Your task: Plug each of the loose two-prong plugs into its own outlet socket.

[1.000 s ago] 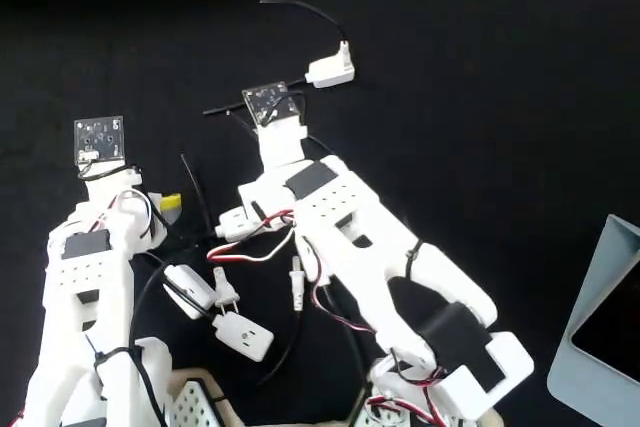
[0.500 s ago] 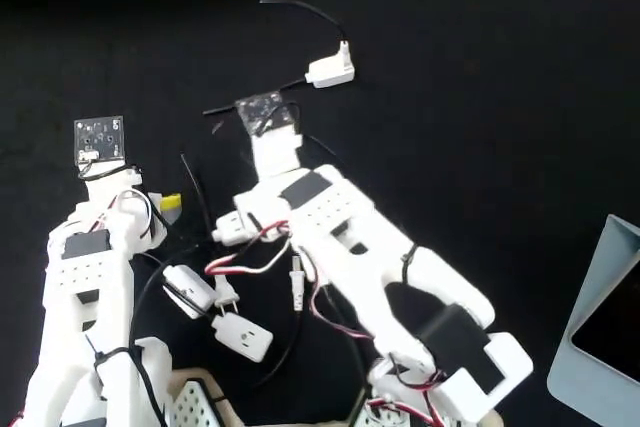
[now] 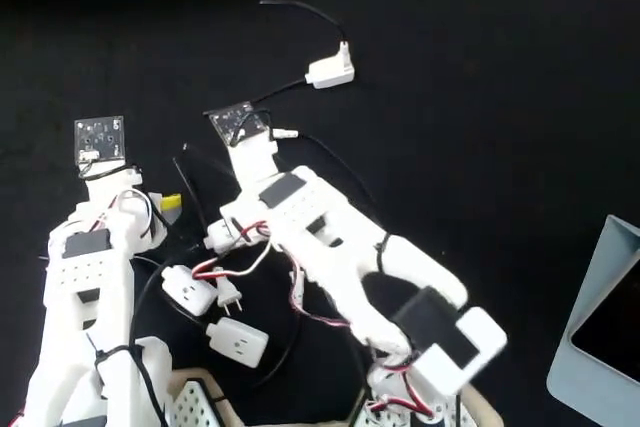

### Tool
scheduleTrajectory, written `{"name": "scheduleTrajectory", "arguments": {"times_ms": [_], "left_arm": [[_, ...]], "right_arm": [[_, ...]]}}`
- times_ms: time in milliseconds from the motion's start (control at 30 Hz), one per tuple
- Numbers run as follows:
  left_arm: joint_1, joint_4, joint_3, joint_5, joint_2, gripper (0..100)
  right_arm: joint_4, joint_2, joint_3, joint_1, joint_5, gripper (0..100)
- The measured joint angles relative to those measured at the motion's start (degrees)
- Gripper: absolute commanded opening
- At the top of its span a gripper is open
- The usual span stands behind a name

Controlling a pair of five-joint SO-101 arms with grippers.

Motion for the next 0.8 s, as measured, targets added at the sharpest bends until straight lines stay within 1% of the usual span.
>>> {"name": "scheduleTrajectory", "arguments": {"times_ms": [267, 367, 433, 600, 800], "left_arm": [[0.00, 0.00, 0.00, 0.00, 0.00, 31], [0.00, 0.00, 0.00, 0.00, 0.00, 31], [0.00, 0.00, 0.00, 0.00, 0.00, 31], [0.00, 0.00, 0.00, 0.18, 0.00, 31], [0.00, 0.00, 0.00, 0.00, 0.00, 31]], "right_arm": [[4.13, 0.97, -3.87, 0.00, 0.00, 1.2], [6.86, -1.41, -4.40, 2.11, 0.09, 1.2], [8.79, -3.34, -5.10, 5.63, 0.09, 1.2], [12.04, -8.26, -10.55, 14.95, 3.60, 1.2], [12.31, -8.70, -17.58, 27.87, 5.01, 1.2]]}}
